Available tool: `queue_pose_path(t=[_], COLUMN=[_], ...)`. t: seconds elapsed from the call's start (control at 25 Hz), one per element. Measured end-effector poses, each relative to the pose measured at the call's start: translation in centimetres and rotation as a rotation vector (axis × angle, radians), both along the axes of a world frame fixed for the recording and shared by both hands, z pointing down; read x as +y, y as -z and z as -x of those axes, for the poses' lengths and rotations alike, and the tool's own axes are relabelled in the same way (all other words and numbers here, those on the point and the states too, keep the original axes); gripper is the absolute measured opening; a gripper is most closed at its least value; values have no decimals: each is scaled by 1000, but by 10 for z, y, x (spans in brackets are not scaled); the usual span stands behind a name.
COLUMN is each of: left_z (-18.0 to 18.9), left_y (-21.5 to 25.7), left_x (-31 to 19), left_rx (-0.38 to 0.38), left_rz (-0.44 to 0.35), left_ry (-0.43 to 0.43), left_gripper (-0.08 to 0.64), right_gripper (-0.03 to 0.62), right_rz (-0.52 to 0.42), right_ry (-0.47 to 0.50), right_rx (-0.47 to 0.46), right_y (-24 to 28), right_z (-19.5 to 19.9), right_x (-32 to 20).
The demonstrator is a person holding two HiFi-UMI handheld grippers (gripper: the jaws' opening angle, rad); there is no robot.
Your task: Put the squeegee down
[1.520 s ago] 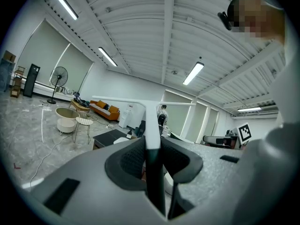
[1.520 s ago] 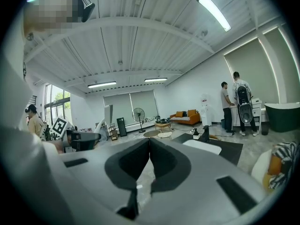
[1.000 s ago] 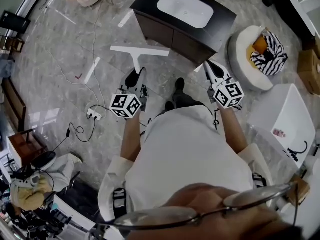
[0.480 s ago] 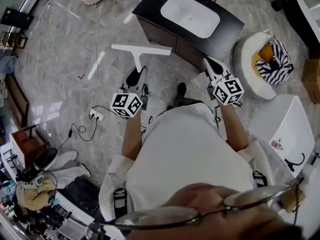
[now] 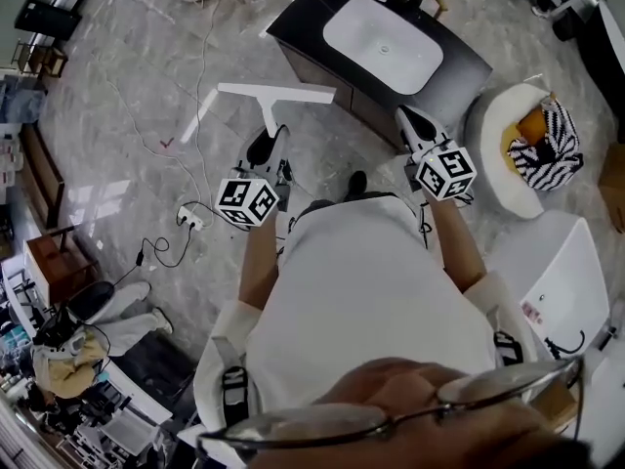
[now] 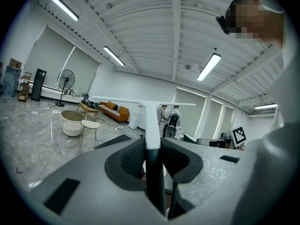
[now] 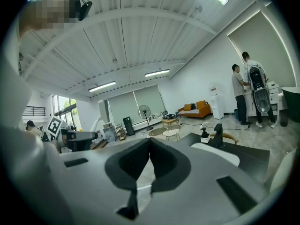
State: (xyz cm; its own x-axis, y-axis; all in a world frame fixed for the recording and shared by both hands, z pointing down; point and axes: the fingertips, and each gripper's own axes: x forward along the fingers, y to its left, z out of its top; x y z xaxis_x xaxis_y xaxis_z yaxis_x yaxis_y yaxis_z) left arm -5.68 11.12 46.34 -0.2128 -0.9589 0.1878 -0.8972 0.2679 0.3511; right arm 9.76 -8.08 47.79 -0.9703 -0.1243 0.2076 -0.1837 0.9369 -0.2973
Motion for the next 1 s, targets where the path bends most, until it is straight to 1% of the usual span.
queue_pose_path(t=[0.12, 0.52, 0.8, 1.0], left_z=[7, 16, 44, 83], left_y=[-7, 0, -4, -11], left_x=[-28, -33, -54, -81], left_rx=[0, 11, 26, 27], left_rz=[5, 6, 1, 10], left_ry=[15, 24, 1, -37], left_gripper=[94, 94, 94, 94], right_gripper=[6, 6, 6, 6], right_rz=[9, 8, 4, 4], right_ry=[14, 15, -6, -38], right_rx=[1, 10, 21, 31], right_y=[-11, -1, -1, -4], right_z=[10, 17, 42, 74], right_x=[-30, -37, -55, -72])
